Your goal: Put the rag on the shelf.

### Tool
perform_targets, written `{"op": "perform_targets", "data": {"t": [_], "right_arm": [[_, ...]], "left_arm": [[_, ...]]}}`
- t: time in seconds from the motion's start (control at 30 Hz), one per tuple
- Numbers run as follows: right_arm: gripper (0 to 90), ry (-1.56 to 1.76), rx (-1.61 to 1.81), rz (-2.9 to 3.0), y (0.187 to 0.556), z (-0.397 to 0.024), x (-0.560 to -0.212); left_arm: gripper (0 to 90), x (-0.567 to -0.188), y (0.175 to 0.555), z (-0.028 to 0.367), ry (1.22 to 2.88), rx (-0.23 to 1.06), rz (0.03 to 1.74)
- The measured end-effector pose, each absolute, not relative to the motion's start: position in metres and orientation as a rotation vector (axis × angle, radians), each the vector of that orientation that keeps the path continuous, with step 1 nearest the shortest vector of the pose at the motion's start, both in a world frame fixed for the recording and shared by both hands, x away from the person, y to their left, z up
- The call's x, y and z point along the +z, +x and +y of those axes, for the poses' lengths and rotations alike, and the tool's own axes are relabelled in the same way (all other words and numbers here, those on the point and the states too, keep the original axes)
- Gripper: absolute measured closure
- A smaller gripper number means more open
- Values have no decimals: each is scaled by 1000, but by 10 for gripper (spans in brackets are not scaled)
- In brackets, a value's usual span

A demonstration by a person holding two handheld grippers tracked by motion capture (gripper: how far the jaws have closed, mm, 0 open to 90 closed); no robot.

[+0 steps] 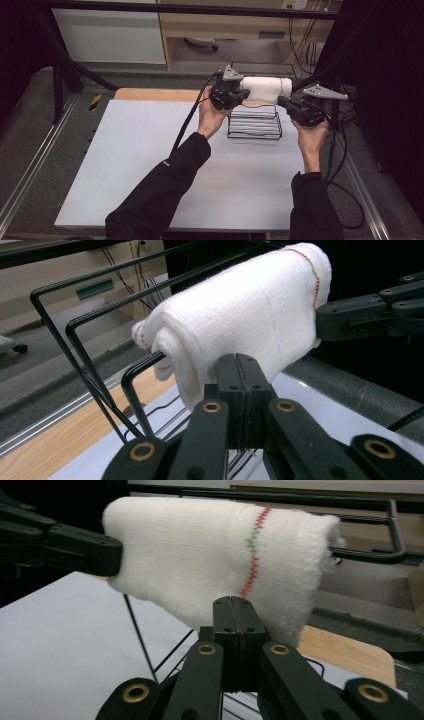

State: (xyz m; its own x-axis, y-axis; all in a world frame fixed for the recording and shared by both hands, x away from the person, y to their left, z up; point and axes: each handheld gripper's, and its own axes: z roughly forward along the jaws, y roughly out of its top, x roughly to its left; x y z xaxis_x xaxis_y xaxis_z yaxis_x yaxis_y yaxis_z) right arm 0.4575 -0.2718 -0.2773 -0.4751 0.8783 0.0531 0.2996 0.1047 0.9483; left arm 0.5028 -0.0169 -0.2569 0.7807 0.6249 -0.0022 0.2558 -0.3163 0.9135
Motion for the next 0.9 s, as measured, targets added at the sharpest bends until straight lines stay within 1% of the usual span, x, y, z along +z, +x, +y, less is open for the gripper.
{"op": "perform_targets", "data": {"t": [0.23, 0.4, 0.53, 0.63, 0.7, 0.77, 0.9], "right_arm": [[900, 1170, 1366, 1815, 466, -274, -281], [879, 1142, 1377, 1815, 459, -274, -280], [804, 1114, 1392, 1839, 451, -272, -276], [723, 1104, 1408, 1847, 445, -271, -273], [660, 1103, 1418, 1845, 441, -270, -270], [617, 1095, 1424, 1855, 437, -268, -267], [460, 1096, 1443, 1883, 431, -263, -267]], "left_arm": [[892, -261, 506, -19, 1896, 435, 672], [887, -260, 501, -14, 1891, 433, 653], [859, -258, 495, -7, 1892, 426, 645], [813, -258, 491, 1, 1900, 417, 654], [769, -258, 488, 8, 1904, 414, 660], [719, -258, 485, 16, 1912, 410, 664], [599, -263, 478, 33, 1928, 407, 676]]}}
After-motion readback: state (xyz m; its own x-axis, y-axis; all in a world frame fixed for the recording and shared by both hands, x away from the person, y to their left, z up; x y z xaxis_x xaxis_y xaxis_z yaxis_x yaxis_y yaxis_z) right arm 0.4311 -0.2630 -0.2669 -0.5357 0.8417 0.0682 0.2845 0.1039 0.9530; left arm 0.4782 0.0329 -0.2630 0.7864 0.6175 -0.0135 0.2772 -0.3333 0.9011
